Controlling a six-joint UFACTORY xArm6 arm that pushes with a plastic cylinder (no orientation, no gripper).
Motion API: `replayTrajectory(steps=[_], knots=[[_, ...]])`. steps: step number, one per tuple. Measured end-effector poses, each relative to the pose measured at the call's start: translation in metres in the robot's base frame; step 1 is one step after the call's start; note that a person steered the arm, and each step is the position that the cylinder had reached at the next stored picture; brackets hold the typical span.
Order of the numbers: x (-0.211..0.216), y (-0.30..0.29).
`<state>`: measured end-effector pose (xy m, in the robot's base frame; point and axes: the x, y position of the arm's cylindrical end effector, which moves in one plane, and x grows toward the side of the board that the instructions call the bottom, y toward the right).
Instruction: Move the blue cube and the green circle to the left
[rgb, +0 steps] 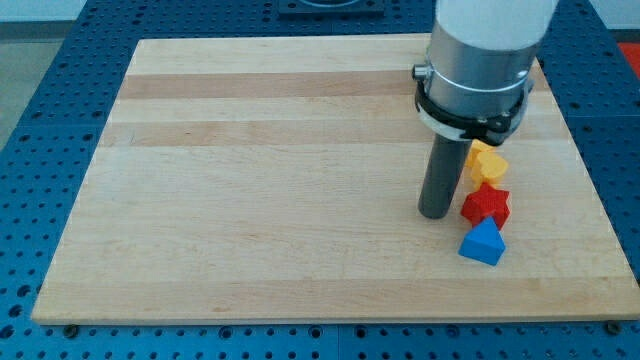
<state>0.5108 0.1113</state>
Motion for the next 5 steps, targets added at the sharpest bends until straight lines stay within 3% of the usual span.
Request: replayTrajectory(steps=[5], knots=[[0.020,0.009]])
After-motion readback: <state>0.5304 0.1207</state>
